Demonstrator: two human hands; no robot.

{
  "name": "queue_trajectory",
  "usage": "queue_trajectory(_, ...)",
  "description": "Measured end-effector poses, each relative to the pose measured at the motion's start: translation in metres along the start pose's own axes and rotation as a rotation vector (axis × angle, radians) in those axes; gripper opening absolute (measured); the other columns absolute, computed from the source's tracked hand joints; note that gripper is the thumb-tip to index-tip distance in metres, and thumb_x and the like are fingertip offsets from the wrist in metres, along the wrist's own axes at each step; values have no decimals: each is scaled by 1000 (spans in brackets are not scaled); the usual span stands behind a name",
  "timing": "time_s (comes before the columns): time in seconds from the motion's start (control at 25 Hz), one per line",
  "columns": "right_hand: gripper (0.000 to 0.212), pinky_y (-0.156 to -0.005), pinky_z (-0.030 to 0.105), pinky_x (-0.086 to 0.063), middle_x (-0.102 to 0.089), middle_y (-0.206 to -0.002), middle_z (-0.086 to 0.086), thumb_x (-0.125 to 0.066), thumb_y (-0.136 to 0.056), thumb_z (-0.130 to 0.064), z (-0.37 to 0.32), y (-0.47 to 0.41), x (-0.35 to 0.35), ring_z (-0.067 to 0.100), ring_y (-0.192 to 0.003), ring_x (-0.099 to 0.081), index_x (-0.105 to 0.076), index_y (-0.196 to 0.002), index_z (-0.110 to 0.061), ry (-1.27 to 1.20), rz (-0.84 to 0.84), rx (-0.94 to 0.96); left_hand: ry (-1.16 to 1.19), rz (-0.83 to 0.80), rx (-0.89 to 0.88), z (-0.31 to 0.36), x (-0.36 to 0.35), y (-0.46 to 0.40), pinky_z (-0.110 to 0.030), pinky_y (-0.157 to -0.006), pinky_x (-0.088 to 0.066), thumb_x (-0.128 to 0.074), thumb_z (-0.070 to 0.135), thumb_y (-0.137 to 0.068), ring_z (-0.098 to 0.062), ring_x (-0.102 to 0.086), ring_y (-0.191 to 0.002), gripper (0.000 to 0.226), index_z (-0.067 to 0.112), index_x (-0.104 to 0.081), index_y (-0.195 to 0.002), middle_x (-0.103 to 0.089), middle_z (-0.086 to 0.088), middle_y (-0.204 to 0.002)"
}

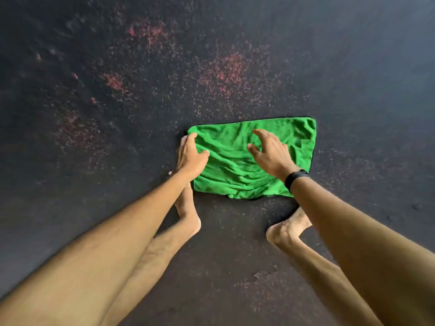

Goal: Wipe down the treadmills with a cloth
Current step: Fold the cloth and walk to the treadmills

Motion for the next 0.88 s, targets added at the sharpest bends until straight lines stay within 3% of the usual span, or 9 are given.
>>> queue_trajectory(0.12, 64, -118, 56, -19, -15, -166, 9, -51, -99, -27, -5, -48, -33, 25, -153, -15, -26, -156, -12, 239, 47, 197, -344, 92, -257, 2, -23, -37, -41, -114, -26, -63, 20, -89, -27, -26, -144, 73, 16, -27, -153, -20, -5, -162)
queue_trajectory(0.2, 62, -114, 57, -24, -29, -158, 17, -55, -92, -21, -16, -65, -57, 32, -145, -29, -36, -150, -12, 347, 173, 293, -519, 221, -336, 6, -36, -48, -46, -102, -36, -66, 20, -84, -31, -38, -133, 71, 16, -35, -148, -34, -10, -152)
queue_trajectory(0.28, 51, -100, 52, -32, -54, -126, 15, -60, -84, -15, -15, -74, -71, 34, -118, -50, -49, -133, -14, 418, 363, 246, -644, 324, -365, 8, -44, -57, -47, -96, -38, -68, 20, -81, -32, -46, -120, 58, 16, -45, -134, -51, -11, -131)
queue_trajectory(0.36, 37, -90, 45, -28, -58, -98, 9, -64, -77, -10, -6, -73, -70, 33, -96, -54, -56, -113, -15, 457, 432, 169, -721, 249, -372, 11, -42, -59, -48, -97, -34, -65, 18, -82, -31, -47, -117, 40, 18, -52, -119, -59, -9, -118)
queue_trajectory(0.48, 19, -85, 45, -27, -58, -83, 12, -70, -74, -14, 6, -45, -57, 34, -87, -55, -56, -87, -13, 511, 383, 217, -758, 59, -378, 18, -33, -37, -44, -95, -29, -62, 11, -82, -27, -51, -112, 23, 20, -58, -103, -64, -5, -109)
queue_trajectory(0.64, 17, -74, 44, -39, -62, -90, 19, -65, -80, -13, 6, 33, -2, 41, -86, -60, -56, -92, -5, 373, 233, 186, -544, -24, -428, 53, -5, 52, -37, -82, -32, -58, 3, -75, -30, -60, -98, 24, 21, -54, -91, -64, -3, -101)
queue_trajectory(0.72, 16, -66, 41, -35, -63, -92, 21, -63, -84, -12, 1, 87, 36, 43, -83, -62, -55, -95, -3, 338, 199, 154, -521, -79, -470, 85, 19, 116, -33, -72, -30, -57, 2, -76, -32, -59, -94, 22, 18, -55, -92, -64, -4, -100)
queue_trajectory(0.88, 14, -72, 43, -38, -62, -97, 18, -55, -95, -17, -23, 215, 100, 44, -86, -60, -56, -100, -5, 263, 216, 69, -530, -148, -548, 150, 73, 239, -36, -66, -31, -59, 3, -81, -35, -58, -87, 21, 14, -56, -99, -46, 0, -87)
Point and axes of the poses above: each hand's wrist, its own y-axis away from the middle knuckle, its own x-axis out of the back of the hand, z = x × y, the point moved 2 cm from there along -y, towards the middle knuckle
